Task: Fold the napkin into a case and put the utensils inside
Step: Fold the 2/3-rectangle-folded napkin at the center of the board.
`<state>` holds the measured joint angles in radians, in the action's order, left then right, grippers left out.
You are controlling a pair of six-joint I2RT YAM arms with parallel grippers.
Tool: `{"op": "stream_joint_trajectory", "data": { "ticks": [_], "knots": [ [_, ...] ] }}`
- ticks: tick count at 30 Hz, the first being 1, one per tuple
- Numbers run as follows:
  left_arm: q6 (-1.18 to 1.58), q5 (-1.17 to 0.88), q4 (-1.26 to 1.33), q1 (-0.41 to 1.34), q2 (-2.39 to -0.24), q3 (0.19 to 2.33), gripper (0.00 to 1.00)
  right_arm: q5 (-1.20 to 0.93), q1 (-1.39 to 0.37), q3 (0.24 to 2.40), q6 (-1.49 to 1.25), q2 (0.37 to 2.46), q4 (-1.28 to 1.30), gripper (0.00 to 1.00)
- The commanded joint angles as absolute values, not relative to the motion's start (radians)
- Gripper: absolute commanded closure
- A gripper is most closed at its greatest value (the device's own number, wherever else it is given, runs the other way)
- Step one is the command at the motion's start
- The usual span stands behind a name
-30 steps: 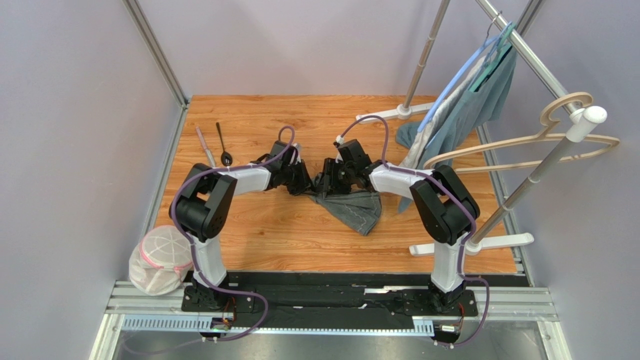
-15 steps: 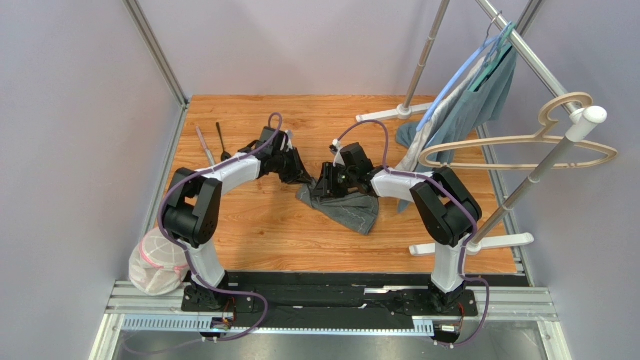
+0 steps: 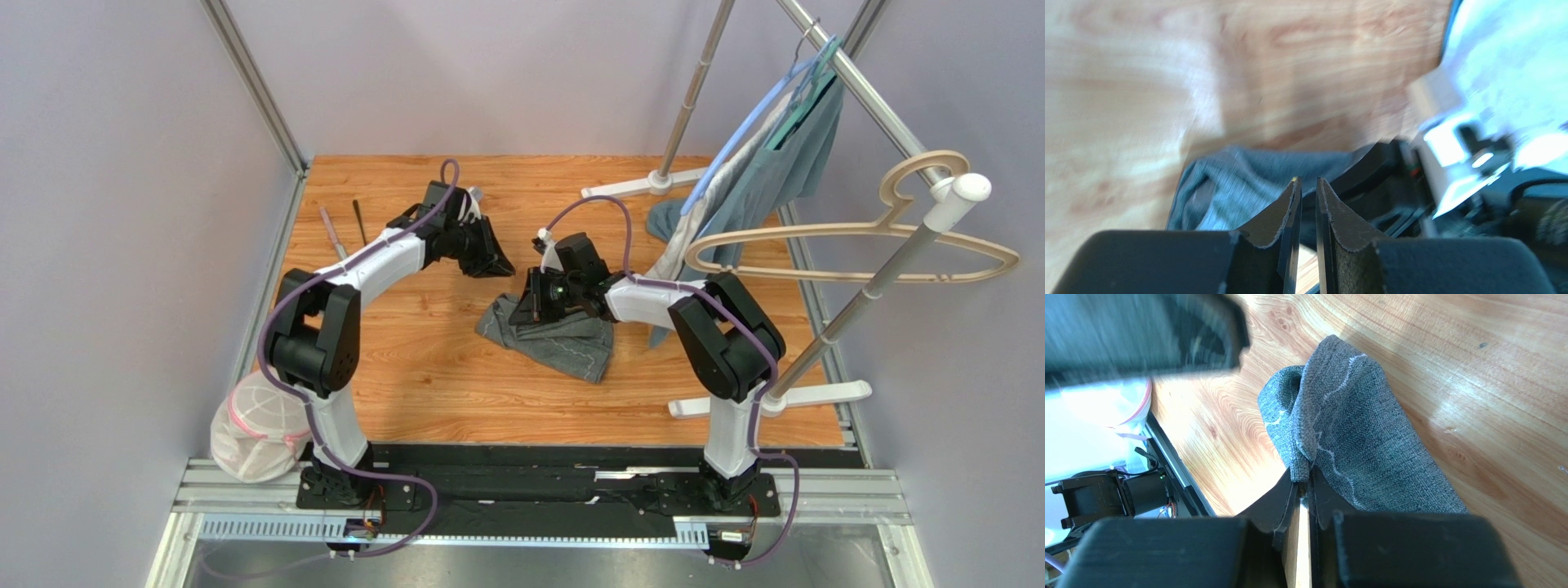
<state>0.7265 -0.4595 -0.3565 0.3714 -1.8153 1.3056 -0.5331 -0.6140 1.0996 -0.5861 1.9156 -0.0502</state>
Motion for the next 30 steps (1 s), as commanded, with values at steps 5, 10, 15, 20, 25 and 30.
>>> {"op": "stream_joint_trajectory", "data": {
  "ticks": [5,10,15,20,25,30],
  "knots": [
    [0.693,-0.498,-0.472,0.382,-1.968,1.46,0.78,-0.555,-0.623,1.126,-0.561,1.937,-0.078,0.9],
    [0.653,-0.54,-0.566,0.406,-2.051,1.542,0.82,-0.534,-0.624,1.126,-0.557,1.924,-0.066,0.87],
    [0.598,-0.555,-0.563,0.413,-2.028,1.479,0.88,-0.522,-0.623,1.131,-0.56,1.918,-0.052,0.85],
    [0.56,-0.552,-0.535,0.407,-1.947,1.387,0.91,-0.492,-0.623,1.141,-0.554,1.888,0.043,0.78],
    [0.546,-0.546,-0.522,0.407,-1.911,1.313,0.93,-0.454,-0.621,1.181,-0.566,1.83,0.197,0.67],
    [0.54,-0.535,-0.509,0.407,-1.87,1.261,0.94,-0.26,-0.617,1.299,-0.512,1.766,0.505,0.47]
  ]
}}
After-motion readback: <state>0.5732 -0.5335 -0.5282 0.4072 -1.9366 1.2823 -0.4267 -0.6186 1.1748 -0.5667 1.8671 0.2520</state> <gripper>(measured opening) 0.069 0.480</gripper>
